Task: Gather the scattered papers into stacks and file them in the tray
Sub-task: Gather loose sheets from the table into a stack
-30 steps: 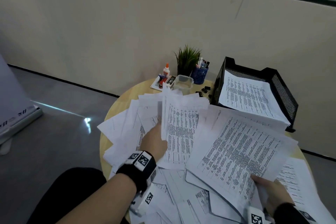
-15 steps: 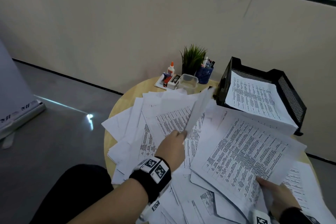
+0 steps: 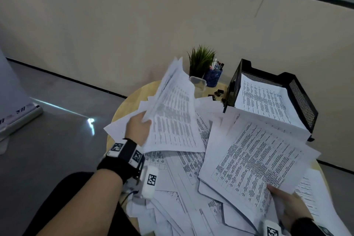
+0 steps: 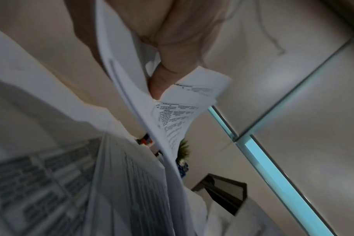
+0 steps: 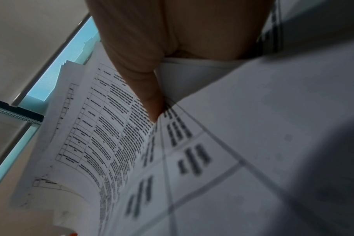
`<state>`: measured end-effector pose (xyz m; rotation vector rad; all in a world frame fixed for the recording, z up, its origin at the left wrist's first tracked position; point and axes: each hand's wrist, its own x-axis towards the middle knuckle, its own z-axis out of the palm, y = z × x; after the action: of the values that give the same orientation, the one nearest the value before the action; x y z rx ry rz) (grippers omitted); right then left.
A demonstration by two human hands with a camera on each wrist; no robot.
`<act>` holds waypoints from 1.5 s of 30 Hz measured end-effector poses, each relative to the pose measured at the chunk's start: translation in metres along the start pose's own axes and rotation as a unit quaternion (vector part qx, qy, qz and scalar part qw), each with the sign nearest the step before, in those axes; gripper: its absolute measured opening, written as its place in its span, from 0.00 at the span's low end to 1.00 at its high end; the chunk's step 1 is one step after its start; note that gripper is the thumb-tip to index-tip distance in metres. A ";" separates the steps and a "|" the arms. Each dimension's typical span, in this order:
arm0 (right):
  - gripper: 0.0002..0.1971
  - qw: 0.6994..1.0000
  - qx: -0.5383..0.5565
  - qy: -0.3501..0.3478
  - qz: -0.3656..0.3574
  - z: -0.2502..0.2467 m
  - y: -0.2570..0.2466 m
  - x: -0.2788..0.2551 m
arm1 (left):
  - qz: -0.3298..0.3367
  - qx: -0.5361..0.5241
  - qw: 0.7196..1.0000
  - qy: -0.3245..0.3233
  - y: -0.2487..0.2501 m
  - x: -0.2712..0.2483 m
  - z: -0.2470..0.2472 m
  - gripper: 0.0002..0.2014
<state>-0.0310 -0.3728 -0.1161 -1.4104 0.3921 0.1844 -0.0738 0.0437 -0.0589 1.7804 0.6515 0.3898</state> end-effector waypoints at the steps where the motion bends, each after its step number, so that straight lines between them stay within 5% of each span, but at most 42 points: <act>1: 0.16 1.000 0.030 0.003 0.002 0.001 0.000 -0.001 | 0.002 -0.004 1.000 0.011 -0.002 0.004 -0.004 0.16; 3: 0.28 0.998 0.062 0.007 -0.010 0.004 -0.001 -0.003 | -0.001 -0.012 1.000 0.027 -0.006 0.007 -0.010 0.18; 6: 0.14 0.996 0.091 0.000 0.008 0.004 -0.002 -0.005 | -0.004 -0.015 0.999 0.048 -0.007 0.006 -0.013 0.18; 10: 0.11 0.995 0.100 0.013 -0.010 0.003 -0.002 -0.007 | -0.015 -0.026 0.997 0.071 -0.003 0.004 -0.017 0.17; 13: 0.38 0.997 0.072 -0.011 0.019 -0.001 -0.002 -0.011 | -0.030 -0.073 0.995 0.067 0.003 0.000 -0.023 0.17; 14: 0.39 0.996 0.071 -0.017 0.041 0.001 -0.004 -0.015 | -0.036 -0.088 0.994 0.062 0.005 -0.003 -0.024 0.17; 18: 0.36 0.993 0.048 -0.055 0.091 0.011 -0.013 -0.025 | -0.040 -0.106 0.993 0.033 0.013 -0.016 -0.026 0.17; 24: 0.32 0.985 0.085 -0.140 0.059 0.034 -0.040 -0.045 | -0.047 -0.115 0.992 -0.039 0.017 -0.035 -0.021 0.13; 27: 0.18 0.987 0.066 -0.143 0.007 0.048 -0.051 -0.059 | -0.048 -0.112 0.987 -0.105 0.021 -0.051 -0.015 0.12; 33: 0.22 0.984 0.086 -0.156 0.033 0.049 -0.042 -0.070 | -0.076 -0.106 0.979 -0.156 0.021 -0.074 -0.007 0.14; 37: 0.41 0.972 0.103 -0.209 0.041 0.051 -0.035 -0.084 | -0.064 -0.084 0.983 -0.153 0.020 -0.084 -0.014 0.15; 41: 0.21 0.967 0.106 -0.227 0.039 0.054 -0.033 -0.095 | -0.022 -0.062 0.985 -0.157 0.029 -0.100 -0.021 0.14; 45: 0.32 0.963 0.099 -0.246 0.054 0.060 -0.033 -0.104 | -0.009 -0.043 0.981 -0.188 0.037 -0.115 -0.015 0.10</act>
<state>-0.1059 -0.3077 -0.0404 -1.0991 0.0704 0.5567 -0.1645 -0.0217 -0.0123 1.7028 0.3754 0.0619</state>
